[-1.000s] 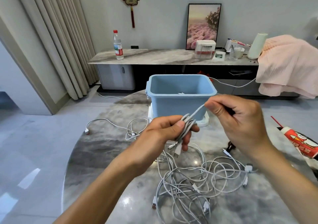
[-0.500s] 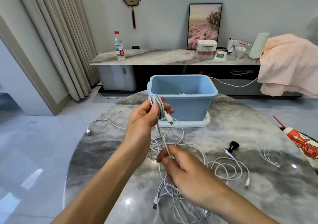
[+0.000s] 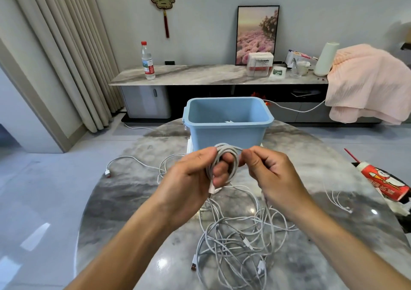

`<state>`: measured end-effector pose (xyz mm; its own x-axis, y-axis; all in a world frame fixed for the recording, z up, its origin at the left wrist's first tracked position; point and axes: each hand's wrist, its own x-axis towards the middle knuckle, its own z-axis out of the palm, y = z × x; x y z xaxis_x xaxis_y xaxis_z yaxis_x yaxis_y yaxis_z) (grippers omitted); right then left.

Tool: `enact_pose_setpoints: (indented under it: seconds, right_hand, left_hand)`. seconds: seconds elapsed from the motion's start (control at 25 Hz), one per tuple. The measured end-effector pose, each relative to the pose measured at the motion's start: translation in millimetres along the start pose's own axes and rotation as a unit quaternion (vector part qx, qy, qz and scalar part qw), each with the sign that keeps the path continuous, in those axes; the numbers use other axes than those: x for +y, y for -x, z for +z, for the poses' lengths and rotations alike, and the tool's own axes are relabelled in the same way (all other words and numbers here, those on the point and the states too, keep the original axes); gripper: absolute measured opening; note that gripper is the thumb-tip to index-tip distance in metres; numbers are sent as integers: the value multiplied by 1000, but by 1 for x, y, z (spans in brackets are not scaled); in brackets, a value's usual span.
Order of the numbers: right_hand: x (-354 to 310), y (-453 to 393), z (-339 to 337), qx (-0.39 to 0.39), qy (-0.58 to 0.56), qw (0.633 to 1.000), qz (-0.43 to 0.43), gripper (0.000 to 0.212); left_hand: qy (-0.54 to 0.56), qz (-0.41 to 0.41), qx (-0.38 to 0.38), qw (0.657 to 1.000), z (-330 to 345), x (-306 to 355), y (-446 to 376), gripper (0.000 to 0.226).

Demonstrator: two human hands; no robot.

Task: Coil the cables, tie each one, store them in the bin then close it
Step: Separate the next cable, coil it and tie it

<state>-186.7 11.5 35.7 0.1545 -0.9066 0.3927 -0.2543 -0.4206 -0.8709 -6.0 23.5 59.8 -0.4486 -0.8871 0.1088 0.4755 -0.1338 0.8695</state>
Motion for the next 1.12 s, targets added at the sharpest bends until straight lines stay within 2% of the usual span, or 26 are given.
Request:
enact_pose_setpoints:
  seconds: [0.12,0.32,0.48,0.6,0.64,0.68,0.72,0.76,0.8,0.84,0.88,0.92,0.96,1.04,1.12]
  right_hand:
    - [8,5,23,-12,-89,992,91,31]
    - [12,28,40,-113,-173,950,233,28]
    - [-6,29,43,-130,-270,921,249,20]
    - [-13,34,40,-165,-270,909,271,17]
    - [-18,38,40,-183,-218,919,272,18]
    - [-22,43,41,-203,-117,940,249,19]
    - [-32,45,42,-228,27,953,196,18]
    - [-42,48,45,-256,173,942,129,19]
    - [-54,50,49,-269,276,921,53,21]
    - [-68,51,49,-258,330,908,-17,22]
    - [-80,49,44,-224,364,900,-85,24]
    - [-92,44,33,-172,384,896,-145,27]
    - [-101,38,17,-112,374,900,-192,29]
    - [-103,16,-20,-24,311,923,-228,27]
    - [-93,-12,-48,52,256,943,-207,20]
  left_hand:
    - [121,1,69,990,-3,1,-2,26]
    - [224,88,168,956,-24,25,-4,23]
    - [220,126,227,940,-50,35,-1,20]
    - [227,162,268,922,-69,49,1,23]
    - [197,167,291,921,-72,52,1,22]
    - [133,173,320,922,-73,50,-1,21]
    - [25,185,349,918,-72,45,-1,20]
    - [-134,207,369,896,-72,36,-2,19]
    - [-318,222,351,852,-72,27,-3,18]
    - [-480,226,305,791,-72,20,-2,19]
    - [-585,222,251,738,-73,15,-3,20]
    - [-612,204,200,737,-69,14,-2,20]
    - [-579,186,156,779,-63,13,0,20]
    - [-452,140,72,878,-44,14,5,27]
    - [-377,89,11,922,-21,16,8,38]
